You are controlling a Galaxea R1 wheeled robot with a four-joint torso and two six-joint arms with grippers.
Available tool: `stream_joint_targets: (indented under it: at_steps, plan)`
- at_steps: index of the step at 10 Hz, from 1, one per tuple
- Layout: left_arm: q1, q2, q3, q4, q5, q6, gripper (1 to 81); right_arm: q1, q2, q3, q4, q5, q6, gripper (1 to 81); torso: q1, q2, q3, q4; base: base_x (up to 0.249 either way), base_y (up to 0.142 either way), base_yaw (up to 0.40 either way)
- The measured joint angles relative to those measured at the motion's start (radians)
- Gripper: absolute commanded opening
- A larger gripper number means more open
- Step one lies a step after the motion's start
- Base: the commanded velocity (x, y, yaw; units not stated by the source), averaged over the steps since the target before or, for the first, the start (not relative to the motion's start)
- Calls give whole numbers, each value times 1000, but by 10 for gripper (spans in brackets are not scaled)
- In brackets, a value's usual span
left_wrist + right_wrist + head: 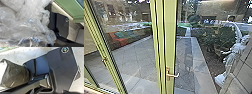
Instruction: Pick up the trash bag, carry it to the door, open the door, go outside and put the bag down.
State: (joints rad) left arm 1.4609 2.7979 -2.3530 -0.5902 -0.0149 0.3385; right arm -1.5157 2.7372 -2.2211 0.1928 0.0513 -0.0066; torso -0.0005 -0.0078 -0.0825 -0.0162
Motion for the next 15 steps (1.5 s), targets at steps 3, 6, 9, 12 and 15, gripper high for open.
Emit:
stream_joint_targets:
  at_steps: [3,6,9,12,15]
  plan:
    - [-5,0,0,0,2,0,10,5,0,0,0,-2,0,811,1,0,0,0,85,0,0]
    - [-4,0,0,0,0,0,10,3,1,0,0,0,0,811,2,0,0,0,28,0,0]
    - [-2,0,0,0,0,0,10,-7,-4,5,0,1,0,811,1,0,0,0,0,0,0]
    - [-4,-3,0,0,1,-1,10,-13,-61,117,0,4,0,811,1,0,0,0,0,0,0]
    - [-3,-7,0,0,3,-2,10,-3,-179,350,0,9,0,811,1,0,0,0,0,0,0]
